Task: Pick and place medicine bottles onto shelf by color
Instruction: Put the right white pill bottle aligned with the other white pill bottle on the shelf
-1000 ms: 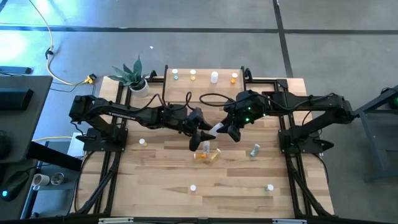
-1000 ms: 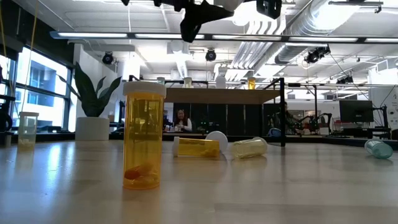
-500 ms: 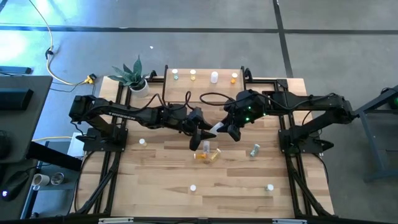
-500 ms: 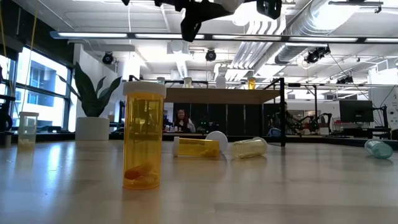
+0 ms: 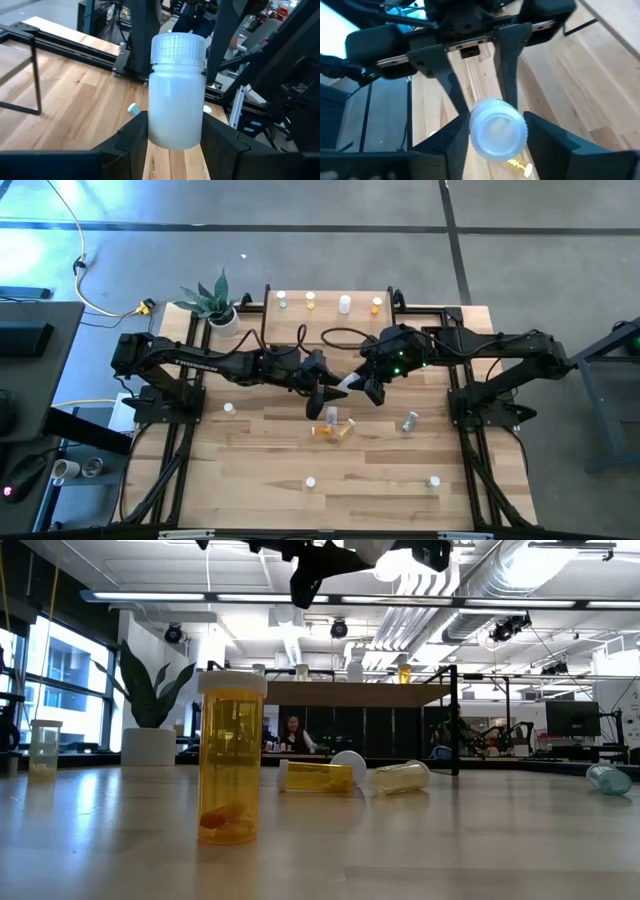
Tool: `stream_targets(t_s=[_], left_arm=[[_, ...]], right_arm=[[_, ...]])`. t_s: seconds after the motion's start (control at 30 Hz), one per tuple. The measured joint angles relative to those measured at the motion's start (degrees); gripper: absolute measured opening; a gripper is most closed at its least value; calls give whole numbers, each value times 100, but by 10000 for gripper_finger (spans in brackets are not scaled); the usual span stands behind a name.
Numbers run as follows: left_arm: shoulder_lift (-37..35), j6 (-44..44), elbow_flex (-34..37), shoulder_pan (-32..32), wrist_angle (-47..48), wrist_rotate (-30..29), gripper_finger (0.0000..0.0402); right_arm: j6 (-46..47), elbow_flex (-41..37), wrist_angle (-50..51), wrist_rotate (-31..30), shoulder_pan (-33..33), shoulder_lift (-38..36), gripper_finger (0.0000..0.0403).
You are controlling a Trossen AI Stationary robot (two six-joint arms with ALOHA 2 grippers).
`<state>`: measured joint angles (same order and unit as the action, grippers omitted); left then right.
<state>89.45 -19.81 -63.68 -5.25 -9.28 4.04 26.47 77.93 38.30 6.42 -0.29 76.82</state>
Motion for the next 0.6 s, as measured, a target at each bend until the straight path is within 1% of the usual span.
stream_targets(t_s=[0.1,0.2,0.4,0.47,0.6], left_arm=[[0,28,0,-3,0,-167,142],[0,33,0,-14,-7,-417,142],[-2,50,0,-127,-5,-534,143],[-2,81,0,-149,-11,-665,144],[-2,431,0,-212,-105,-1063,144]], right_arm=[[1,-4,4,34,-161,-23,201],[29,-7,3,88,-378,-94,213],[4,-4,-139,56,-769,-323,216],[-7,-4,-264,3,-885,-380,217],[-148,-4,-628,-98,-1121,-479,217]])
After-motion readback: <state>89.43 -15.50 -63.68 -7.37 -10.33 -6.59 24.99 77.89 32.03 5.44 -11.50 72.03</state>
